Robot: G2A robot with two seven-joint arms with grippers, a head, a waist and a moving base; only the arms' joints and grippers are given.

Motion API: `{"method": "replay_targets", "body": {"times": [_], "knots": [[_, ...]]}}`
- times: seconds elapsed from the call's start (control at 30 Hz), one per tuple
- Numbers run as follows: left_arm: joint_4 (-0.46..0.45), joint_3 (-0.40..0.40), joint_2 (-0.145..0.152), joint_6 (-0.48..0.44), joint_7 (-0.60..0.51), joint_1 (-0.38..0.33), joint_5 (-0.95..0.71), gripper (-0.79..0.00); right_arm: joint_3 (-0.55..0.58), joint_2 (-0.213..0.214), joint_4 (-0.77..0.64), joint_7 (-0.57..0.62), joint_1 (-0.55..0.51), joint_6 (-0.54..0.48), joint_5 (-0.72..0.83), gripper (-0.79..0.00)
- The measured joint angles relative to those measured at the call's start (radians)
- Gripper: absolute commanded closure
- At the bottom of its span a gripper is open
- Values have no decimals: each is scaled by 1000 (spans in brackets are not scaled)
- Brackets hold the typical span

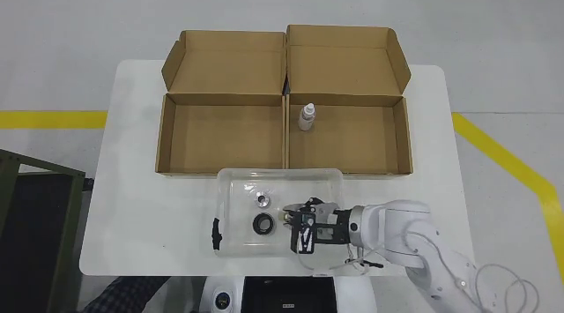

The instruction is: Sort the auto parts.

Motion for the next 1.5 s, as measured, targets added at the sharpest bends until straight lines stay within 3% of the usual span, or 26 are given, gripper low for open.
{"method": "replay_targets", "body": {"times": [0.33,0.63,1.03,1.5], "knots": [[0,0,0,0,0,0,0,-785,74,9,18,-226,-38,-6,146,0],[0,0,0,0,0,0,0,-785,131,13,71,-358,-57,10,301,0],[0,0,0,0,0,0,0,-785,181,18,138,-440,-55,-20,501,0],[0,0,0,0,0,0,0,-785,215,21,125,-450,-67,2,533,0]]}}
